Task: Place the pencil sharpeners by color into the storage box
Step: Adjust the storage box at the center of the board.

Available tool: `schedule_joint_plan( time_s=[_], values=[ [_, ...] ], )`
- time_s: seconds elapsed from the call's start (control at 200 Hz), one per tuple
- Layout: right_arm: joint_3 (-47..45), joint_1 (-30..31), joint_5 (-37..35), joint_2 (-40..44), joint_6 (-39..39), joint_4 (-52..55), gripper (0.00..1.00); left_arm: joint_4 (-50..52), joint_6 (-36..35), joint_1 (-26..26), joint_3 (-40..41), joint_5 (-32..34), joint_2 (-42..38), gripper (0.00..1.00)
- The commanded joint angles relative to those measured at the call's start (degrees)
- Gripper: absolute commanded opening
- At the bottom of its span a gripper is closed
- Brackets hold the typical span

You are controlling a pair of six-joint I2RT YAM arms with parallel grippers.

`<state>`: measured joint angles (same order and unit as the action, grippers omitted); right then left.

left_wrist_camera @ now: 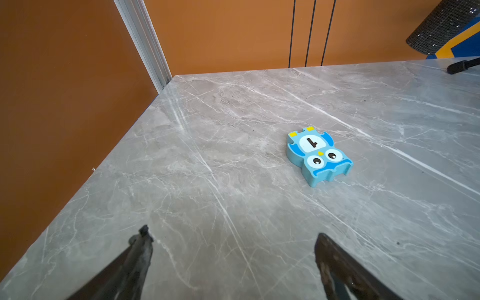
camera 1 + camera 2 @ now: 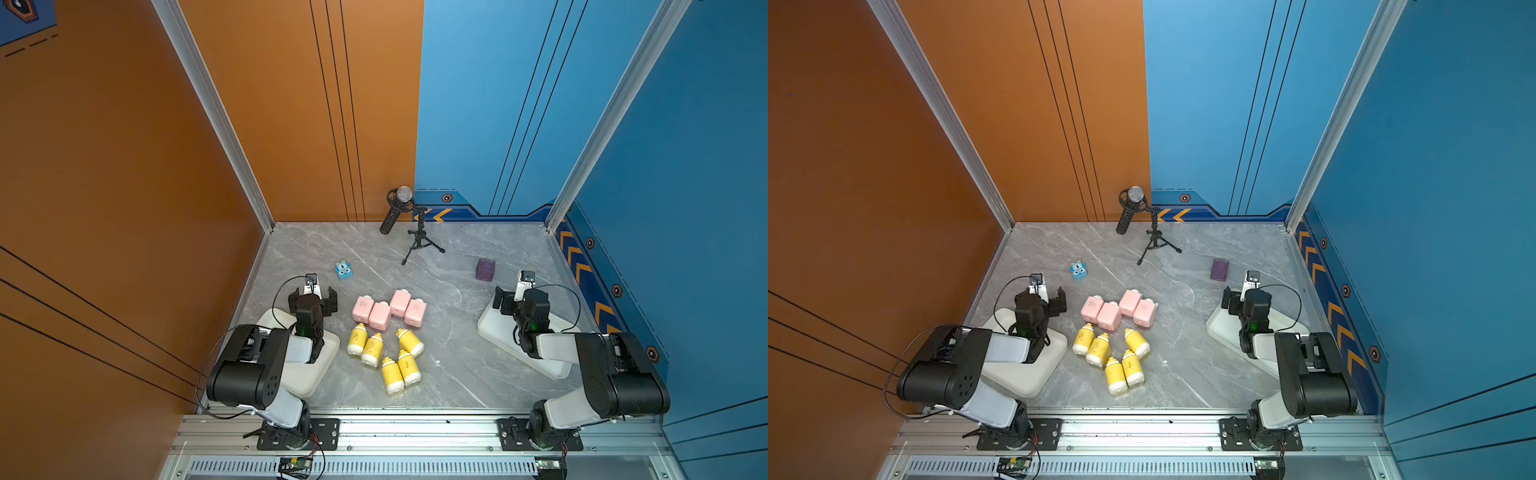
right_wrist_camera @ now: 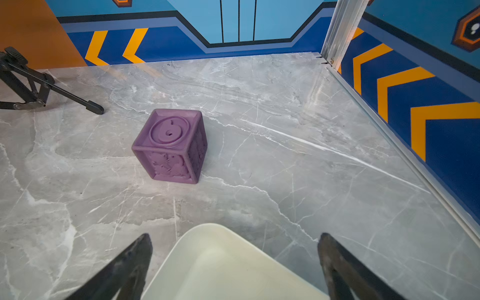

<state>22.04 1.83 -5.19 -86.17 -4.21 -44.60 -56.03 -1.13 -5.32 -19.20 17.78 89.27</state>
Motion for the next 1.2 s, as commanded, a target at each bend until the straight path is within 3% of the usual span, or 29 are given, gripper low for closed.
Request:
schedule_joint_plan(
  time_s=[0.0, 1.016, 1.076, 1.196],
  values=[
    [1.07, -0.33, -1.39, -0.66, 1.23, -1.02, 1.00, -1.01, -0.62, -0.40, -0.57, 0.89, 0.46, 0.98],
    [1.15, -0.33, -1.31, -0.55, 1.23, -1.28, 1.00, -0.97, -0.08, -0.30, -0.49, 2.47, -0.26, 0.98],
    [4.84, -0.32, -1.29, 1.67, 1.29, 7.43, 1.00, -0.18, 0.74, -0.31, -0.50, 4.56, -1.36, 0.98],
    [19.41, -0.33, -3.78, 4.11, 1.50, 35.32, 1.00, -0.14, 0.37, -0.67, 0.24, 4.56, -2.63, 0.98]
  ],
)
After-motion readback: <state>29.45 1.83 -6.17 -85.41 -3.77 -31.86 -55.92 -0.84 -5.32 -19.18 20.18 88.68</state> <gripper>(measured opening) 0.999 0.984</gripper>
